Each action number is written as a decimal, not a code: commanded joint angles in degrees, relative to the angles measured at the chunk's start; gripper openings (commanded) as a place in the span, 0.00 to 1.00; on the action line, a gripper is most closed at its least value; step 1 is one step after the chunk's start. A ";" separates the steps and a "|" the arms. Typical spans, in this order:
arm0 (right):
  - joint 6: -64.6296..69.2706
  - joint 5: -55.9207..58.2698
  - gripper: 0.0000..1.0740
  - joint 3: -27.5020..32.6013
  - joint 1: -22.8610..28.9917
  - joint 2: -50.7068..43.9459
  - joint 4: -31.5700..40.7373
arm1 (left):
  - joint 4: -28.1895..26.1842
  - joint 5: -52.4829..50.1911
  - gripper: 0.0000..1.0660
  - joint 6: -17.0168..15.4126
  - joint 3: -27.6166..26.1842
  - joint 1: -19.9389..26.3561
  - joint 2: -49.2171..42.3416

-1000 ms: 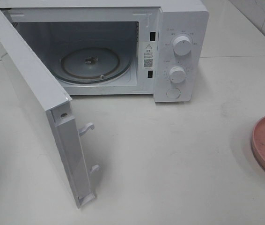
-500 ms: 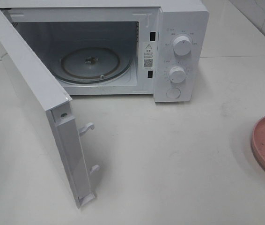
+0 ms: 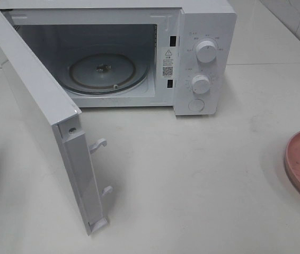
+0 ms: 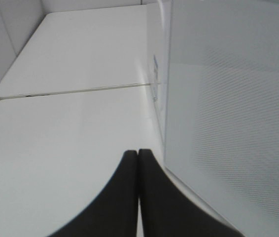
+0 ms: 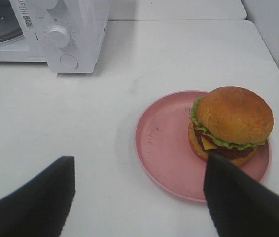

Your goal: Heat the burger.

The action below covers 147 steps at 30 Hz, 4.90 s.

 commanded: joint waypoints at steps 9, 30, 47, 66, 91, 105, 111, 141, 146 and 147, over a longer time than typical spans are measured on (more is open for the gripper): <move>-0.06 -0.46 0.66 0.17 -0.34 -1.60 -0.34 | -2.41 -2.29 0.00 1.43 -4.35 -14.78 9.63; -0.06 -0.46 0.66 0.17 -0.34 -1.60 -0.34 | -41.71 -4.58 0.00 26.36 -17.99 -43.26 24.24; -0.06 -0.46 0.66 0.17 -0.34 -1.60 -0.34 | -48.01 -0.63 0.00 27.10 -37.30 -47.78 37.47; -0.06 -0.46 0.66 0.17 -0.34 -1.60 -0.29 | -53.80 6.07 0.00 33.75 -55.41 -47.56 47.61; -0.06 -0.46 0.66 0.17 -0.34 -1.55 -0.29 | -54.37 38.16 0.14 36.73 -48.93 -46.58 35.58; -0.06 -0.46 0.66 0.17 -0.34 -1.55 -0.29 | -49.62 65.66 0.94 36.78 -44.23 -46.58 24.75; -0.06 -0.46 0.66 0.17 -0.34 -1.55 -0.29 | -40.05 77.81 0.94 25.55 -44.23 -46.58 20.05; -0.63 -0.46 0.66 0.17 -0.34 -1.55 -0.23 | -25.10 109.15 0.94 15.41 -40.68 -6.82 -6.82; -0.63 -0.46 0.66 0.17 -0.34 -1.55 -0.23 | -25.50 107.83 0.94 14.84 -34.61 -2.98 -14.67; -0.63 -0.46 0.66 0.17 -0.34 -1.55 -0.23 | -25.50 107.95 0.94 14.90 -32.26 -2.92 -17.88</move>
